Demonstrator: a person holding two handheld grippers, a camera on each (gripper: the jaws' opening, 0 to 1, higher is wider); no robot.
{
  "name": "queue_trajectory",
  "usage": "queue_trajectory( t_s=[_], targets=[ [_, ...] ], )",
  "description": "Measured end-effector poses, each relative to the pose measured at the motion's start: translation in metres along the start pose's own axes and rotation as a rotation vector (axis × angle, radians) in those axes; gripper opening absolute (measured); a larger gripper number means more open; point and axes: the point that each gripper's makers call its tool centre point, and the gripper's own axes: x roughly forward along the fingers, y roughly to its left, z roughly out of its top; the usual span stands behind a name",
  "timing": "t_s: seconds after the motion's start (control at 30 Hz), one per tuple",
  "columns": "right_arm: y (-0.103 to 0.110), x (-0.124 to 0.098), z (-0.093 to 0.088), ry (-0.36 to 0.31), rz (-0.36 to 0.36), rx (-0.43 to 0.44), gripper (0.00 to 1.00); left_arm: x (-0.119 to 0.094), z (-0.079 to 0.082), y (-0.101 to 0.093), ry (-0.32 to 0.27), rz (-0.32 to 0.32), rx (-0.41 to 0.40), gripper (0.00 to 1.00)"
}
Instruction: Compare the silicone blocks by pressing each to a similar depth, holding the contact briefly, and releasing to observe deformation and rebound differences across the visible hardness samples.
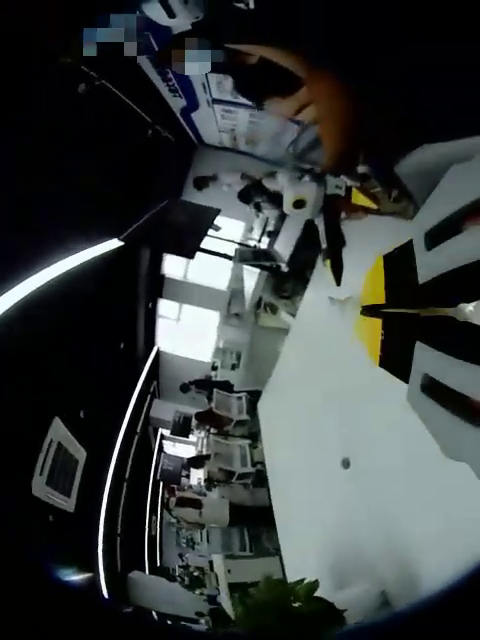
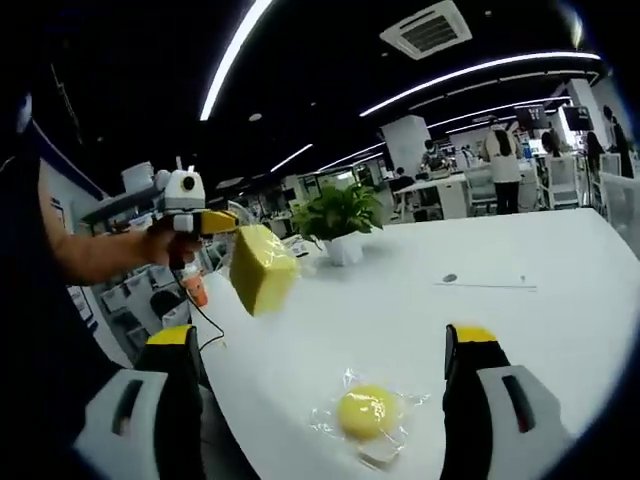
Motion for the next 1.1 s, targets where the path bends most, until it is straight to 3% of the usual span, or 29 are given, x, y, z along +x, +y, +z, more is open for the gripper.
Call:
queue_trajectory(
  t_s=[0.13,0.23,0.3,0.53,0.6,0.83,1.1],
  targets=[
    [0.001,0.001,0.009,0.009,0.022,-0.036,0.96,-0.002,0.008,-0.002,-0.022,-0.007,0.001,0.0],
    [0.008,0.007,0.014,0.012,0.054,-0.066,0.96,-0.004,0.023,-0.003,-0.099,0.001,-0.01,0.0],
    [0.014,0.011,0.019,-0.002,0.082,-0.064,0.96,-0.006,0.026,-0.004,-0.117,-0.003,-0.031,0.0],
    [0.02,0.026,0.028,-0.005,0.134,-0.077,0.94,0.001,0.028,-0.01,-0.111,-0.031,-0.033,0.0],
    [0.022,0.028,0.037,-0.037,0.146,-0.046,0.95,0.002,0.029,-0.013,-0.109,-0.043,-0.029,0.0],
    [0.03,0.038,0.035,-0.023,0.171,-0.072,0.94,0.004,0.03,-0.023,-0.125,-0.071,-0.029,0.0],
    [0.054,0.053,0.036,-0.042,0.238,-0.064,0.89,0.005,0.037,-0.035,-0.149,-0.105,-0.043,0.0]
  ],
)
